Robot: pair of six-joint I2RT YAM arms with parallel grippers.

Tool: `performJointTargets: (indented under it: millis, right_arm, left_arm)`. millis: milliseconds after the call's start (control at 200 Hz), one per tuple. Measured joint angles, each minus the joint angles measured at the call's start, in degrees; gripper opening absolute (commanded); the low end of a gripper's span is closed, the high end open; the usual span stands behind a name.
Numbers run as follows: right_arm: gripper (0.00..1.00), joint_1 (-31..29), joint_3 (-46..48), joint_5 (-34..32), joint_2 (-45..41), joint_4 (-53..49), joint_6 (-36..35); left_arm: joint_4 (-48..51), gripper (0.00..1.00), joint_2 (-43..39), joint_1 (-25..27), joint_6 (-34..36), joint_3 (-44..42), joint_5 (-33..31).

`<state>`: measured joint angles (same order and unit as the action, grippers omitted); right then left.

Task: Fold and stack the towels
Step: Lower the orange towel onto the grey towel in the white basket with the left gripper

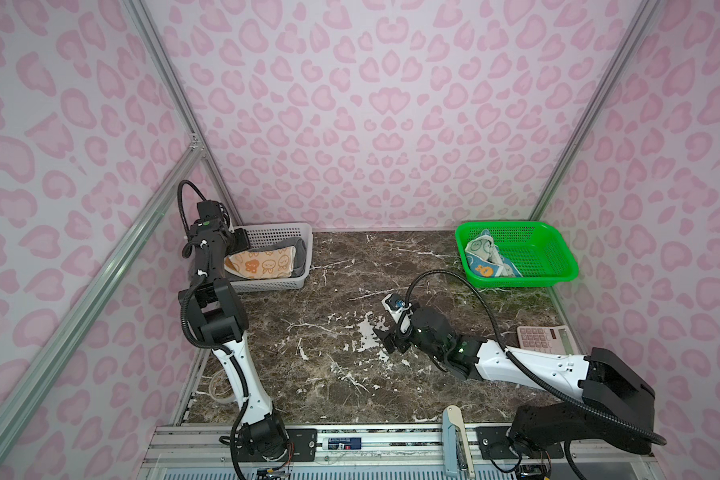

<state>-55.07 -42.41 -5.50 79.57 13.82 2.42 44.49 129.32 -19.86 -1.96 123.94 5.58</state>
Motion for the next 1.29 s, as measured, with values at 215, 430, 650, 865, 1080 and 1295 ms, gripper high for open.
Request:
performJointTargets:
  millis: [215, 430, 650, 865, 1080, 1295]
  right_arm:
    - [0.99, 0.66, -0.09, -0.07, -1.07, -0.04, -0.52]
    - [0.99, 1.55, 1.51, -0.5, -3.13, -0.02, -0.68]
    - [0.99, 2.58, 2.62, -0.5, -5.38, -0.07, -0.68]
    - [0.99, 3.17, 3.65, -0.46, -6.32, -0.04, -0.66]
    - [0.99, 3.28, 3.74, -0.46, -6.29, 0.0, -0.66]
    - [0.99, 3.37, 3.74, -0.33, -6.08, 0.07, -0.63]
  left_arm:
    - [0.2, 0.8, -0.33, 2.4, 0.46, -2.03, -0.96]
    - [0.2, 0.81, -0.42, 4.28, 0.66, -3.41, -3.08]
    - [-0.09, 0.82, -0.52, 5.51, 0.66, -5.42, -6.23]
    - [-1.27, 0.82, -0.63, 5.44, 0.68, -5.42, -9.75]
    - [-1.62, 0.81, -0.66, 5.57, 0.68, -5.62, -10.03]
    - [-2.64, 0.71, -0.7, 5.55, 0.94, -7.74, -10.19]
